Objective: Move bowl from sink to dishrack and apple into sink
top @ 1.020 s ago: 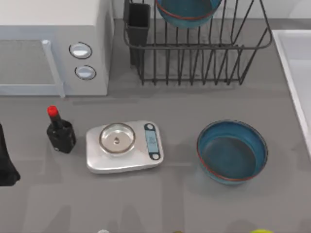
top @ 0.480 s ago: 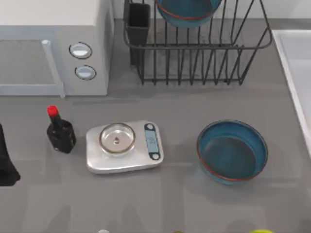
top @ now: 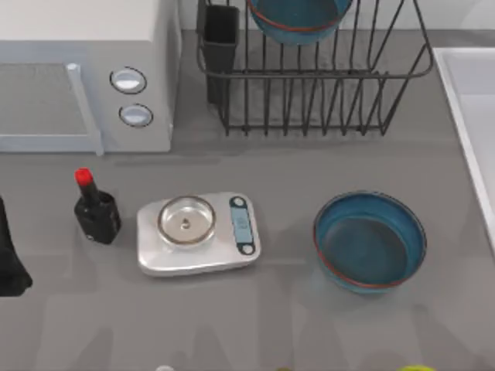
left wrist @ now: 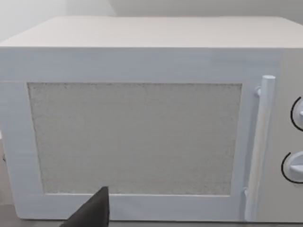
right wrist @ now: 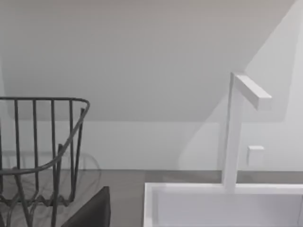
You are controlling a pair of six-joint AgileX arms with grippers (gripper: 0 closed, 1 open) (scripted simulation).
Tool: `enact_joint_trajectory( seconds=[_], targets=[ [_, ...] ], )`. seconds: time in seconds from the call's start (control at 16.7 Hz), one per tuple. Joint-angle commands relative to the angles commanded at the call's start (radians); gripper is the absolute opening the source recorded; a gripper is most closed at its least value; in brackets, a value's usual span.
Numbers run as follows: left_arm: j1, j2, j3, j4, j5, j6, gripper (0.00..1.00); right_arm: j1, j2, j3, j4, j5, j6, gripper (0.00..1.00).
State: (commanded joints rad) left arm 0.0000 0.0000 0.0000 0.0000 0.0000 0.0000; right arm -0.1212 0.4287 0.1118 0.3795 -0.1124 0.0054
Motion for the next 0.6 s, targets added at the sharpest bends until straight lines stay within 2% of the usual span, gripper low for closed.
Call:
enact_joint_trajectory(
  seconds=[0.3,0.6],
  targets=[
    [0.0,0.0,0.0,0.0,0.0,0.0,1.0,0.092,-0.34,-0.085,-0.298,0.086,-0.004,1.0],
    [0.0,0.0,0.0,0.0,0.0,0.0,1.0,0.121,-0.429,-0.112,-0.38,0.112,-0.005,1.0]
  ],
)
